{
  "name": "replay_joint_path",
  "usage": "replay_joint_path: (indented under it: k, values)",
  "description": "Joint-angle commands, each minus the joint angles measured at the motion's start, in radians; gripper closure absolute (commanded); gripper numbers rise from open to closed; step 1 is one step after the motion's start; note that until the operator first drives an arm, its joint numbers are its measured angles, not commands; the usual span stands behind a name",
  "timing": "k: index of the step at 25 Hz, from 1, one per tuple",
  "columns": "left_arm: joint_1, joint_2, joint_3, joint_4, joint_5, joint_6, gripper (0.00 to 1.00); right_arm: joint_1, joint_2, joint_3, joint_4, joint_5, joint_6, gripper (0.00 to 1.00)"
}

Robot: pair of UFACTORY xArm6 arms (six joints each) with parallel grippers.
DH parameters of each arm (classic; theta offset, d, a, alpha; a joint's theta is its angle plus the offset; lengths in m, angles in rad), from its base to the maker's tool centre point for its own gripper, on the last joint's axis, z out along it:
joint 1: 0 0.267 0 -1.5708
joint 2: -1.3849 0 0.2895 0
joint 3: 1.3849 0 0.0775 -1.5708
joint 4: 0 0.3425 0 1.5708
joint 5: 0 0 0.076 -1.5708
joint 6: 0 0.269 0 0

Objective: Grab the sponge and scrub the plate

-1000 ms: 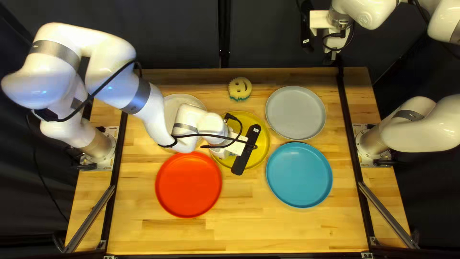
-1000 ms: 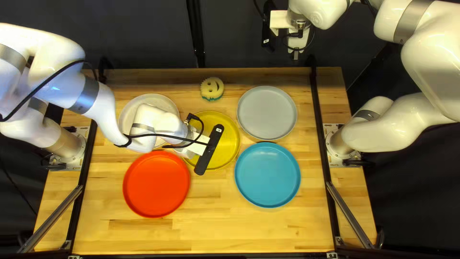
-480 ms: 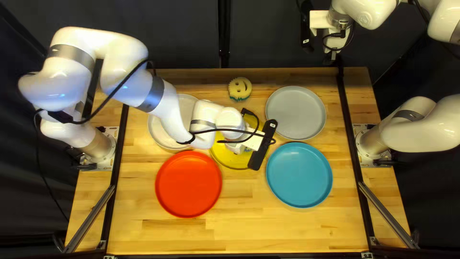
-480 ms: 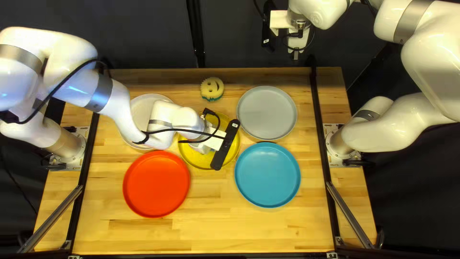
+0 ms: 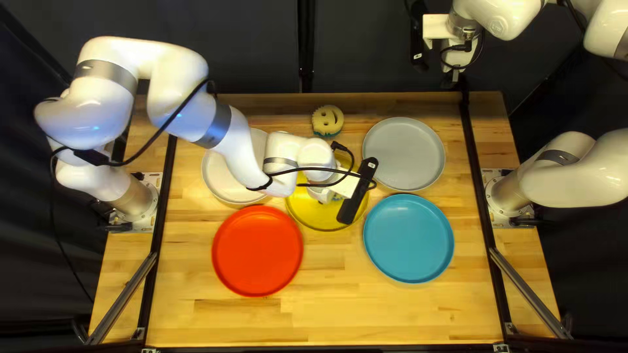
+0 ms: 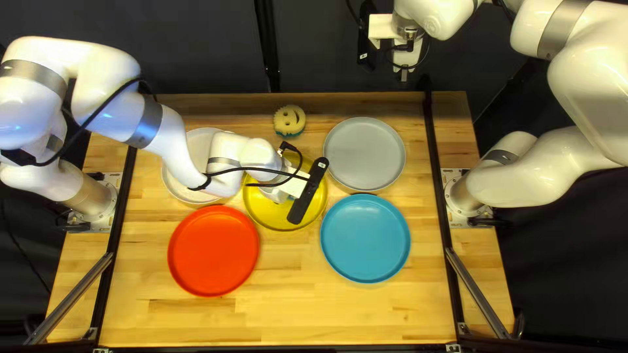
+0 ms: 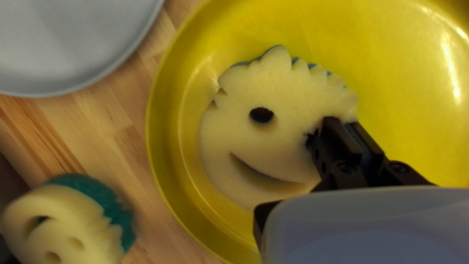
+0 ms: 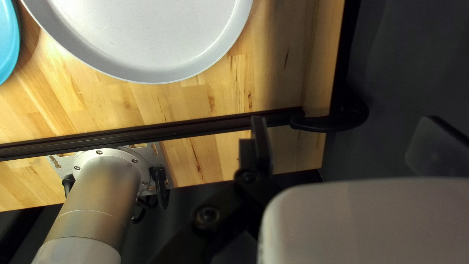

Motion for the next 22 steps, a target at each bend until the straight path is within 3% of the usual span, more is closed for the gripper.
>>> replay_joint_path:
  k: [1,6,10,15,22]
  values:
    - [0.008,-0.028,0.046,-0.003,-0.013,-0.011,1.00,0.000,0.000,0.000,0.000,0.000,0.000,0.00]
    - [0.021,0.010,-0.007,-0.020,0.004,0.012,1.00,0.000,0.000,0.000,0.000,0.000,0.000,0.00]
    - [0.024,0.095,-0.146,-0.030,0.040,0.040,1.00,0.000,0.000,0.000,0.000,0.000,0.000,0.00]
    - [0.035,0.140,-0.242,-0.031,0.074,0.073,1.00,0.000,0.000,0.000,0.000,0.000,0.000,0.00]
    - [0.068,0.100,-0.166,-0.047,0.046,0.104,1.00,0.000,0.000,0.000,0.000,0.000,0.000,0.00]
